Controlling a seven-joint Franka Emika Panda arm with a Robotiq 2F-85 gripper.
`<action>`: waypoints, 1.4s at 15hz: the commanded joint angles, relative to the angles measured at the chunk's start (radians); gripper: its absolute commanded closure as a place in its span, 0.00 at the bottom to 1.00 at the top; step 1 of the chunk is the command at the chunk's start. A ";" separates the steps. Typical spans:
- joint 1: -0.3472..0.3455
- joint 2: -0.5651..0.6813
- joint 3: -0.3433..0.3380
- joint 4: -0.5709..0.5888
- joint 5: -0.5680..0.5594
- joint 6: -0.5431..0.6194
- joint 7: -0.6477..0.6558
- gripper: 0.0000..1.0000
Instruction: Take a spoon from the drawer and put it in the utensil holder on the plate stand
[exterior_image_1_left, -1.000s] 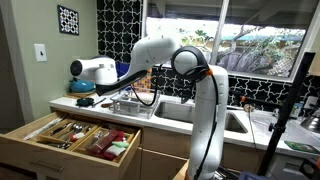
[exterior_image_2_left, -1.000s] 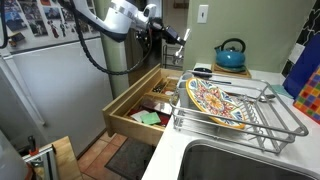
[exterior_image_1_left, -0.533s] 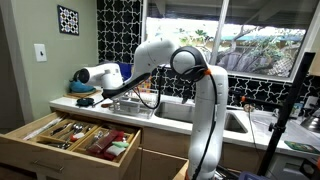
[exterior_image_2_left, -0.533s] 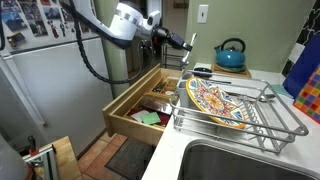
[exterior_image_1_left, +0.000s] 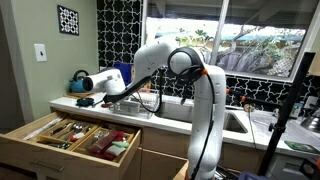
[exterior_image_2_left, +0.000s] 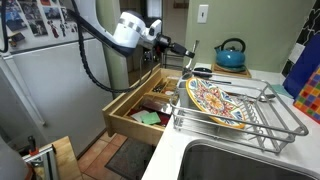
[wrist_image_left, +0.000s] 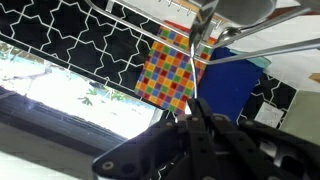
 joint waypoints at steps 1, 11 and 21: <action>-0.016 0.012 0.016 -0.028 -0.055 0.025 0.078 0.99; -0.016 0.054 0.022 -0.054 -0.152 0.003 0.139 0.64; -0.010 -0.040 0.054 -0.022 0.069 -0.002 0.046 0.00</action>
